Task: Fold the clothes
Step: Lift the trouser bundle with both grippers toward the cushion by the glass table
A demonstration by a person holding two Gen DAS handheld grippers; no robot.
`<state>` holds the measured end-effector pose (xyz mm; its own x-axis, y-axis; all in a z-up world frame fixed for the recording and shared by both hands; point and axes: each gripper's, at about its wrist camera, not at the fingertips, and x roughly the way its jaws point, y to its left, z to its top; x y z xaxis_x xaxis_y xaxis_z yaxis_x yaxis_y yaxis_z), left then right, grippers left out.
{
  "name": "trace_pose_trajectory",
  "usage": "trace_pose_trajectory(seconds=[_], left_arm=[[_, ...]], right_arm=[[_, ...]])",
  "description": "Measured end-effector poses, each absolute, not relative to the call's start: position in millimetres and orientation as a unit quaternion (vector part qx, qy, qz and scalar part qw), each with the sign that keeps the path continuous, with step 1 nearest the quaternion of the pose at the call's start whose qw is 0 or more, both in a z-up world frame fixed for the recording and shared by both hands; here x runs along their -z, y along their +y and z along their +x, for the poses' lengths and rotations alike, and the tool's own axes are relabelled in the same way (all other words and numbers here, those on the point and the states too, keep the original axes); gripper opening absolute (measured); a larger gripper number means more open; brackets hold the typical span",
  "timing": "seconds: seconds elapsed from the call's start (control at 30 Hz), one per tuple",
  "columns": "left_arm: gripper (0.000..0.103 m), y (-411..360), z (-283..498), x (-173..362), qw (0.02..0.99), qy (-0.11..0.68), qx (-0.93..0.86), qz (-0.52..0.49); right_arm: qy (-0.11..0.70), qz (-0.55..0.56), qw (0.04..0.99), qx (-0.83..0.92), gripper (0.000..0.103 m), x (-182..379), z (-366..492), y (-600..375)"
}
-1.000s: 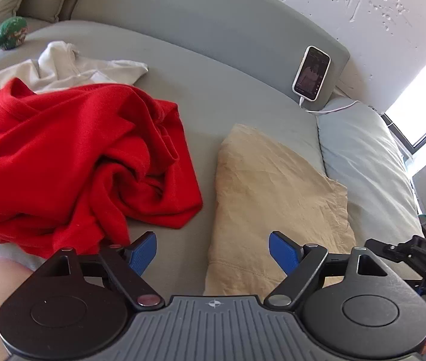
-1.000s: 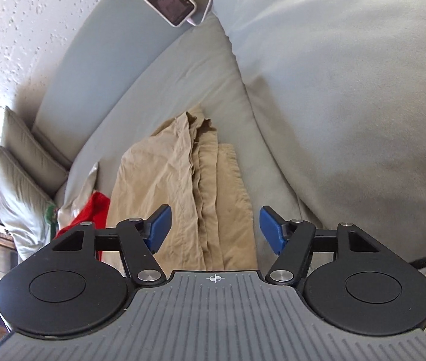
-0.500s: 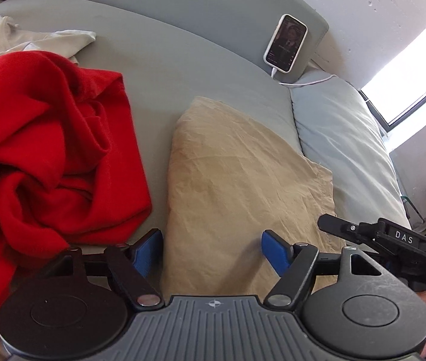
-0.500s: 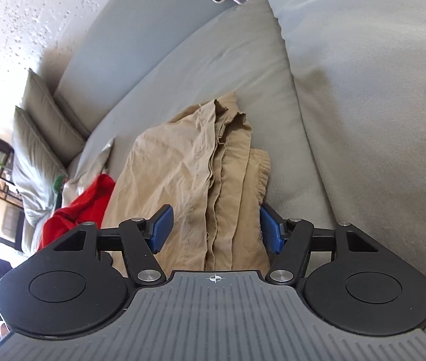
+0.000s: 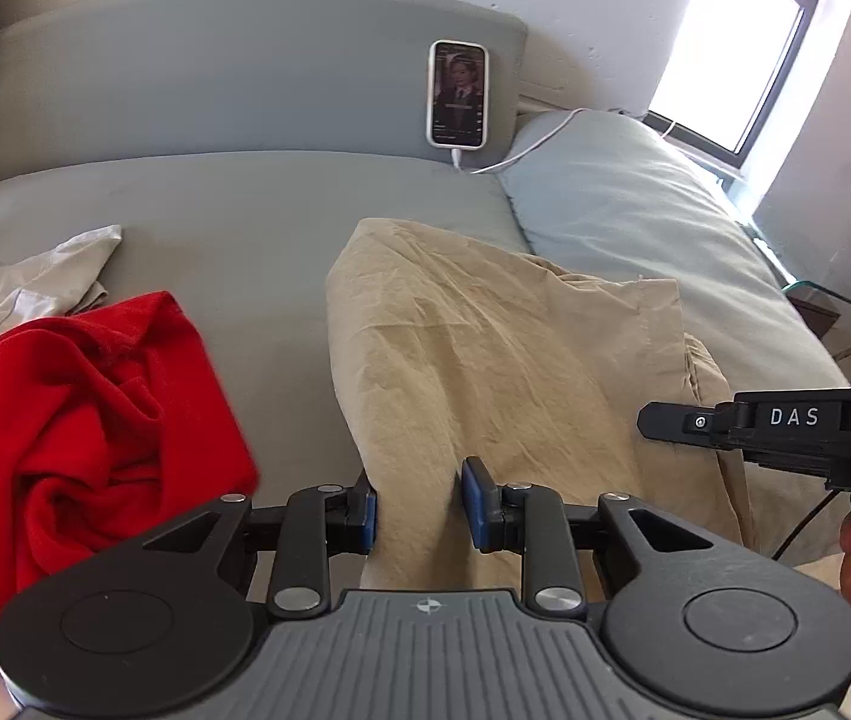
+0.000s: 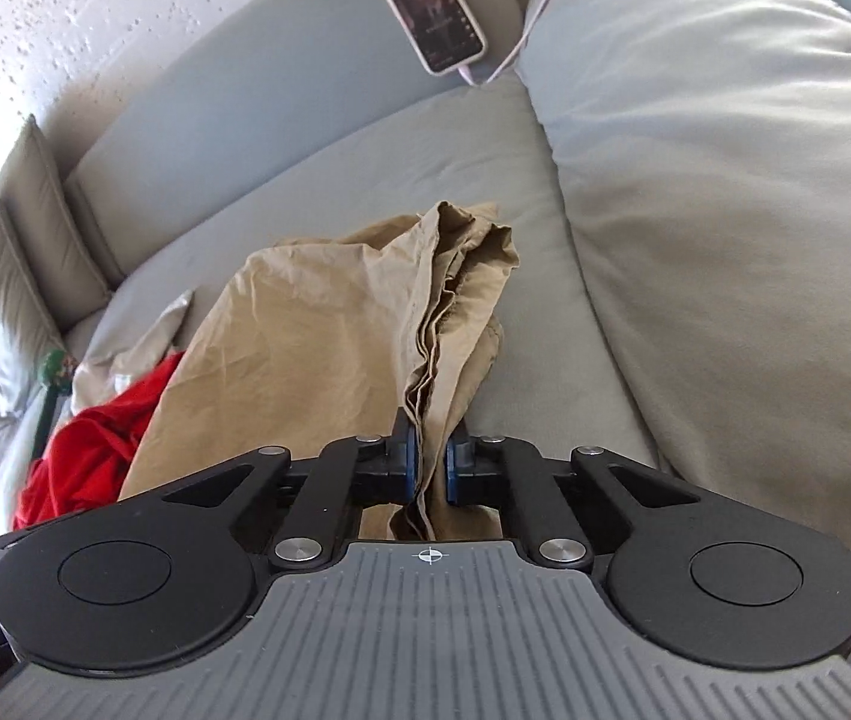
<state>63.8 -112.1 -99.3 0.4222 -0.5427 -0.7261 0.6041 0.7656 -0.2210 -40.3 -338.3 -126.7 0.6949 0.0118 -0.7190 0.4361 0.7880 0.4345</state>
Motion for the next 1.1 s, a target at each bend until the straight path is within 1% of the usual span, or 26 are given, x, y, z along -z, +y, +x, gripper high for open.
trace_pose_trajectory(seconds=[0.13, 0.3, 0.4, 0.53, 0.8, 0.87, 0.93, 1.0, 1.03, 1.07, 1.1], left_arm=[[0.025, -135.1, 44.2, 81.4, 0.827, 0.421, 0.372, 0.033], [0.025, -183.0, 14.3, 74.8, 0.809, 0.419, 0.41, 0.048], [0.025, -216.5, -1.2, 74.3, 0.798, 0.419, 0.428, 0.074], [0.025, -260.9, -13.8, 70.4, 0.801, 0.397, 0.44, 0.092], [0.025, -348.2, -12.3, 58.8, 0.822, 0.356, 0.44, 0.066], [0.025, -363.8, -6.0, 62.7, 0.826, 0.351, 0.437, 0.058], [0.025, -381.1, 1.4, 78.2, 0.824, 0.364, 0.431, 0.057], [0.029, -400.8, 9.0, 104.5, 0.816, 0.382, 0.426, 0.087], [0.034, -407.2, 10.9, 116.3, 0.814, 0.384, 0.423, 0.102], [0.036, -412.4, 12.2, 126.8, 0.814, 0.384, 0.421, 0.115], [0.036, -412.3, 10.7, 130.9, 0.817, 0.372, 0.425, 0.119]], right_arm=[[0.346, 0.342, 0.862, 0.142, 0.009, 104.5, -84.1, -355.5], [0.322, 0.372, 0.851, 0.184, 0.009, 88.3, -138.2, -387.9], [0.308, 0.387, 0.845, 0.205, 0.009, 89.5, -167.3, -410.9], [0.287, 0.406, 0.835, 0.236, 0.009, 95.2, -194.7, -444.8], [0.237, 0.372, 0.855, 0.274, 0.009, 68.4, -188.3, -527.0], [0.229, 0.364, 0.857, 0.283, 0.009, 64.3, -182.3, -546.4], [0.228, 0.364, 0.854, 0.292, 0.009, 66.6, -174.6, -563.1], [0.24, 0.366, 0.846, 0.303, 0.009, 79.9, -165.6, -577.8], [0.253, 0.363, 0.841, 0.311, 0.01, 88.9, -160.5, -584.4], [0.267, 0.362, 0.835, 0.318, 0.011, 100.0, -154.5, -590.4], [0.281, 0.36, 0.828, 0.325, 0.015, 111.4, -148.4, -596.4]])
